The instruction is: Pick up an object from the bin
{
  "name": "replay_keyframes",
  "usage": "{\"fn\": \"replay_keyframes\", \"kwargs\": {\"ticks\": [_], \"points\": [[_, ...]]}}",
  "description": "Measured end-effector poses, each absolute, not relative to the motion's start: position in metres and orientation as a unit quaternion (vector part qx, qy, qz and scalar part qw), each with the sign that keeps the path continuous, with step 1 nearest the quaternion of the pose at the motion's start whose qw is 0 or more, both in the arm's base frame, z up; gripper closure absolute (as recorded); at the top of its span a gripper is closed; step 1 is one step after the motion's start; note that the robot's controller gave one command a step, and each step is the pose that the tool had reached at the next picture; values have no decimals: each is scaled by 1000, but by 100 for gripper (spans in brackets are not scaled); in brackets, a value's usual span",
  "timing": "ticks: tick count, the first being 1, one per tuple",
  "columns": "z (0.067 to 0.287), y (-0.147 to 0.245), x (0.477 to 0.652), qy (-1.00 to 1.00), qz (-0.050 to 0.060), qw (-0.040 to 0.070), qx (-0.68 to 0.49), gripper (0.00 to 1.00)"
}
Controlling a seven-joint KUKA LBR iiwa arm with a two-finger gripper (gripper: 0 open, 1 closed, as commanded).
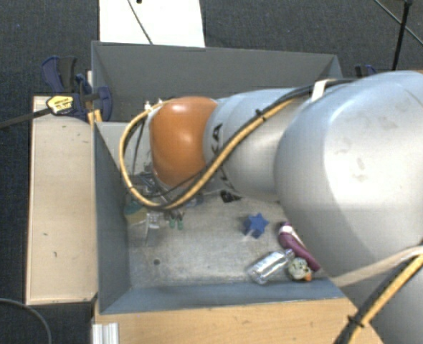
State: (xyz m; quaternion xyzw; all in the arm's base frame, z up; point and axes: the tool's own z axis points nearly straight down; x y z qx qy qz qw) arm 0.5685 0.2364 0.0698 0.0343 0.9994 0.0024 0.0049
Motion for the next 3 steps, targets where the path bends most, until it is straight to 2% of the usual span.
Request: {"fn": "replay_keyframes", "kwargs": {"ticks": [1,2,3], "points": [[102,255,563,986,1,4,-166,0],[101,255,574,963,1,3,-271,0],[71,252,581,936,0,2,-351,0]]}}
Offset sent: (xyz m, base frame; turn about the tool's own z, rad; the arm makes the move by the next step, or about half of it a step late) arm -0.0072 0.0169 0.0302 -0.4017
